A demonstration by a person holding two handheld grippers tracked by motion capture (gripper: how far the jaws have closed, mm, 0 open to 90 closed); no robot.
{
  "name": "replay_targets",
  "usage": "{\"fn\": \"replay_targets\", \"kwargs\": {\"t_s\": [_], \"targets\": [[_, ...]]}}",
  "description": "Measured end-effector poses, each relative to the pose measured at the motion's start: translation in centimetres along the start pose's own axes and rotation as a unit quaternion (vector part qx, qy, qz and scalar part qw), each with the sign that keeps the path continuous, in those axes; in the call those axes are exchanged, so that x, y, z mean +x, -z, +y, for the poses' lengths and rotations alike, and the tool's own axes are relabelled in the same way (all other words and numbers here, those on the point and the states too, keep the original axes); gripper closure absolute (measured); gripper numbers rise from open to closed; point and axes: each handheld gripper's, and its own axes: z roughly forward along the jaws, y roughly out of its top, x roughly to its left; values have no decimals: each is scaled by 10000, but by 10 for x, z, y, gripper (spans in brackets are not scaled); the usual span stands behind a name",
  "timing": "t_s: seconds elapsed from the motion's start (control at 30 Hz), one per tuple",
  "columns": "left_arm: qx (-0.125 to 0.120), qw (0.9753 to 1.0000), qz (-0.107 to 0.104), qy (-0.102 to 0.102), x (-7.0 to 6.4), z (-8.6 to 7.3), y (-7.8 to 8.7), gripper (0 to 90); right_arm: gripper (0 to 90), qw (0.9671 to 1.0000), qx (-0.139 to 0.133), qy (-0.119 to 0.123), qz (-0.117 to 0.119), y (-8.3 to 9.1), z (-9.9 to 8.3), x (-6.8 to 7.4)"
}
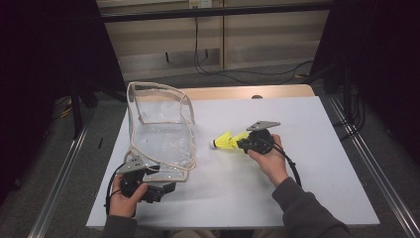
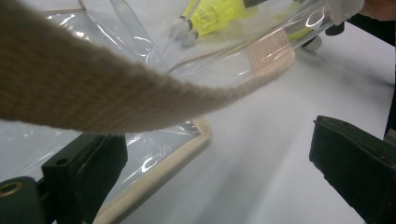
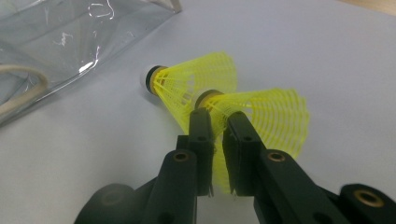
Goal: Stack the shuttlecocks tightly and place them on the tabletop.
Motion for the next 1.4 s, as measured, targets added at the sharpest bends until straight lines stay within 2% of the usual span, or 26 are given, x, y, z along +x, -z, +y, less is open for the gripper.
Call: {"fn": "replay_targets", "kwargs": {"t_s": [0.13,0.23,0.57,0.83,1.4], "targets": [[-12,10000,0,4,0,0,0,42,849,9999,116,2,57,-2,-1,-1],[-12,10000,-2,7,0,0,0,42,896,9995,216,60,218,-3,-2,-2],[-27,10000,-3,-3,-1,1,1,42,900,9981,114,73,594,1,0,2],[-33,10000,-15,-8,-1,1,1,42,900,9975,61,216,666,2,-1,7],[-29,10000,-15,5,-1,1,0,42,900,9972,64,241,700,-3,-2,6]]}}
